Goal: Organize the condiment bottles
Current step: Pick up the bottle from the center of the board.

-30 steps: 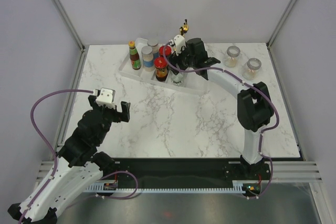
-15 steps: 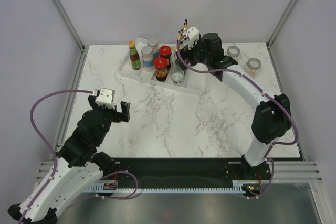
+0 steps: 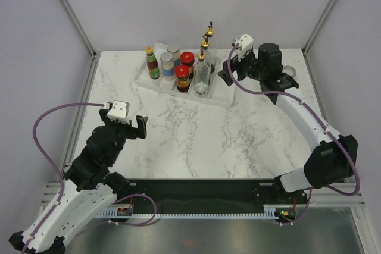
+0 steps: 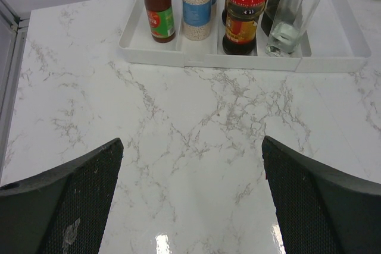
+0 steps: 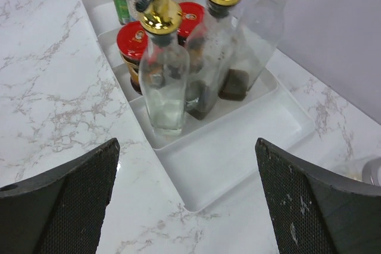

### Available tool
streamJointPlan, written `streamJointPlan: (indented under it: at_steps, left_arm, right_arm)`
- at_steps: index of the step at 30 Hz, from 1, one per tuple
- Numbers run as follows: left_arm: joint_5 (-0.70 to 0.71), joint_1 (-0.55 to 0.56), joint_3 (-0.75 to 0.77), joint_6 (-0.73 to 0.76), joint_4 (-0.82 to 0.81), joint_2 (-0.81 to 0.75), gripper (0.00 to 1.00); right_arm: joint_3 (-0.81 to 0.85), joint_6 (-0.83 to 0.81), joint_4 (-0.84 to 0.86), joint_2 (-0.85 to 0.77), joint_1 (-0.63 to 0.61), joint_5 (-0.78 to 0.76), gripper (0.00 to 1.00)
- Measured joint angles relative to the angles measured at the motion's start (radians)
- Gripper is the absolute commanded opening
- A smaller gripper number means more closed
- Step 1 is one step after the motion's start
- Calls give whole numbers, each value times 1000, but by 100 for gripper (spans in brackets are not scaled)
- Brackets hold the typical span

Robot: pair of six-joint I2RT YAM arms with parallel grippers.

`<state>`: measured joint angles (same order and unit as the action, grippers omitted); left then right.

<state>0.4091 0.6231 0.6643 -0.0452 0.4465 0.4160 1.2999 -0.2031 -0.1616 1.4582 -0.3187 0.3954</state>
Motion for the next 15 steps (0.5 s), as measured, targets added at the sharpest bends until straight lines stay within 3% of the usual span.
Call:
streamJointPlan:
  at_steps: [15]
  left_arm:
    - [-2,0,0,0,0,-5,100]
  right_arm:
    - [-95,100,-10,-2,443,-37,96]
